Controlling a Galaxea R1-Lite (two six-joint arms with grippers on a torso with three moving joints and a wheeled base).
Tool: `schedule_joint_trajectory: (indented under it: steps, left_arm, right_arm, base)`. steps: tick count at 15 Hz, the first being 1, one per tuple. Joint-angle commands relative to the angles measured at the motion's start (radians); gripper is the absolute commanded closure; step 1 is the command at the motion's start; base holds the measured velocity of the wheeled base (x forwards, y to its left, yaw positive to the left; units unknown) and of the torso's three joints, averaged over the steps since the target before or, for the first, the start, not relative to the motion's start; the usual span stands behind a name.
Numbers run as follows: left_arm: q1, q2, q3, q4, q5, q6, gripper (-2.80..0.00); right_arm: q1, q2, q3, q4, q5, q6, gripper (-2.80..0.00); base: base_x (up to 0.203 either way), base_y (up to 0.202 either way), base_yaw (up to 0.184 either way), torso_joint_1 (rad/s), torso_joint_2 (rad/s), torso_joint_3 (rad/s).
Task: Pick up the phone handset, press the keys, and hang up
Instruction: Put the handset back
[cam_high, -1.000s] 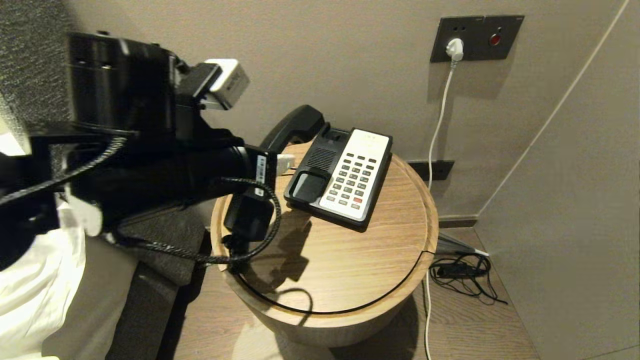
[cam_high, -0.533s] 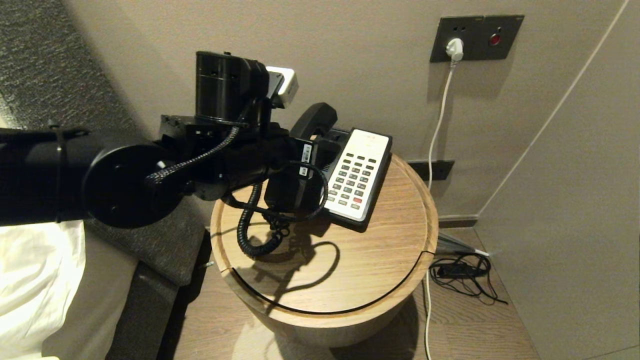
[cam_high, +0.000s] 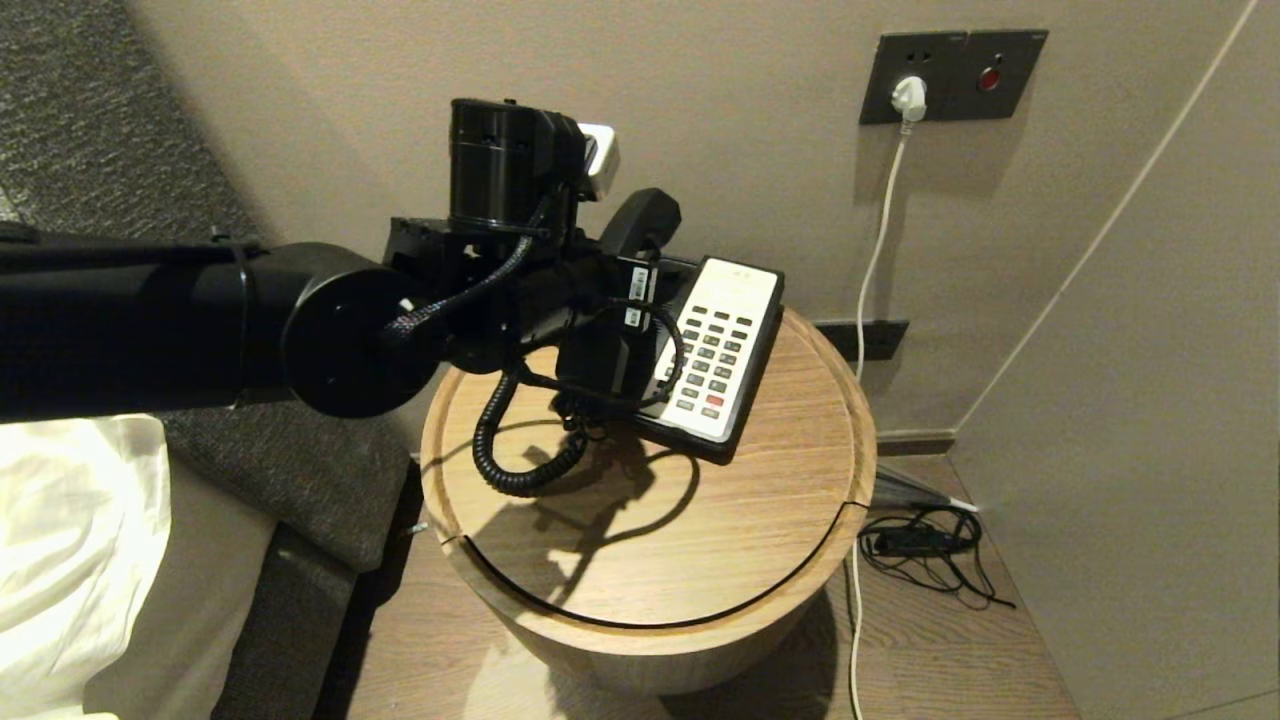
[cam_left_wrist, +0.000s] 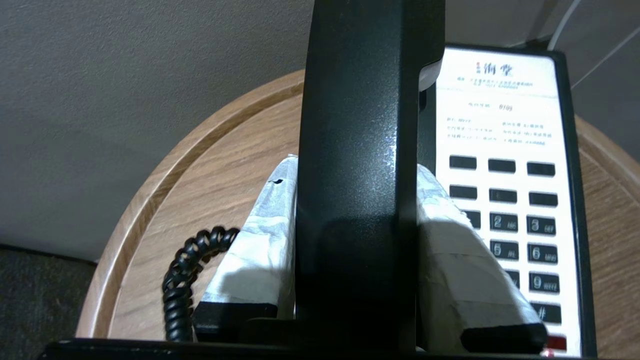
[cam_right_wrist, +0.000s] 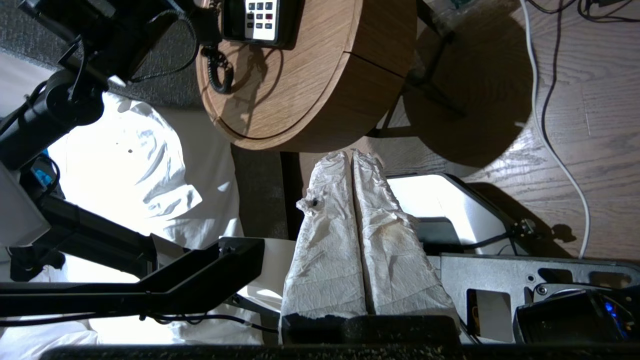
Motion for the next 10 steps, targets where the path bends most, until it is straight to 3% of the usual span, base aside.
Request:
schedule_joint_trajectory:
  steps: [1,10]
  left_arm:
    - [0.001,0.024,-0.019,0.000,0.002,0.000,0.00]
    - [0.004,0.094,-0.076,0.003,0.002,0.005,0.00]
  right_arm:
    - [0.000,-0.004,0.005,0.006,0.003,0.004,0.00]
    - [0.000,-0.022,0.037,0.006,0.007,0.002,0.00]
  base:
    - [0.000,0.000,0.000,0.000,0.00,0.000]
    - [0.000,0.000,0.000,0.000,0.00,0.000]
